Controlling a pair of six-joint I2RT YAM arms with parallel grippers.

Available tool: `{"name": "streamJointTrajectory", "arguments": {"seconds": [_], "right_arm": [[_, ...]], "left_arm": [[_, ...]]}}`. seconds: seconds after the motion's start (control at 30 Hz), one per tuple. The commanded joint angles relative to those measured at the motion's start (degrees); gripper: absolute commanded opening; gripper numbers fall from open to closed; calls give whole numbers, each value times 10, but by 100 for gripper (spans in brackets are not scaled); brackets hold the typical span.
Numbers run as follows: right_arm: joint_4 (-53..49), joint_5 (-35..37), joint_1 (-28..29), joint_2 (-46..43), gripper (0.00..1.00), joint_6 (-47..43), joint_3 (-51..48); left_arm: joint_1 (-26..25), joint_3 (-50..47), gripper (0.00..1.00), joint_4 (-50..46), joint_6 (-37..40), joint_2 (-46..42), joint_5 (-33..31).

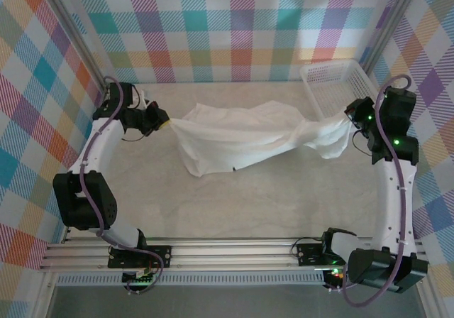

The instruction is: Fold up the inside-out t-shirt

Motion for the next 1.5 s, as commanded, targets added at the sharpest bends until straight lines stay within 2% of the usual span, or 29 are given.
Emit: {"name": "streamJointTrajectory", "arguments": {"seconds": [0.0,0.17,0.33,0.47,0.5,0.53,0.63,0.7,0.97,1.07,1.23,1.37,1.47], "right_arm": [[-8,-56,-4,46,0,-3,-22],[9,-55,-4,121,0,-45,-27],[37,-70,-3,173,0,-36,-30],[52,-89,3,194,0,-34,-29],[53,-92,4,196,0,-34,-28],[52,-96,5,199,0,-36,-26],[49,-106,8,200,0,-41,-20],[49,-106,9,198,0,-42,-20],[53,-117,16,187,0,-34,-22],[57,-117,19,185,0,-31,-25],[59,-119,26,184,0,-24,-26],[56,-123,29,174,0,-19,-27],[54,-123,30,165,0,-20,-26]], "left_arm": [[6,-30,0,31,-14,16,17],[3,10,0,62,-12,128,-22],[-16,90,0,54,-4,250,-79],[-30,139,0,50,-4,305,-110],[-32,148,2,50,-5,312,-115],[-32,156,9,48,-4,318,-120],[-32,165,23,36,0,316,-127],[-32,159,28,23,6,302,-134],[-33,59,30,-34,-24,181,-179],[-48,41,30,-40,-28,159,-181],[-94,84,33,-85,-7,197,-215],[-98,94,34,-86,-11,231,-240],[-99,90,34,-70,-11,240,-216]]}}
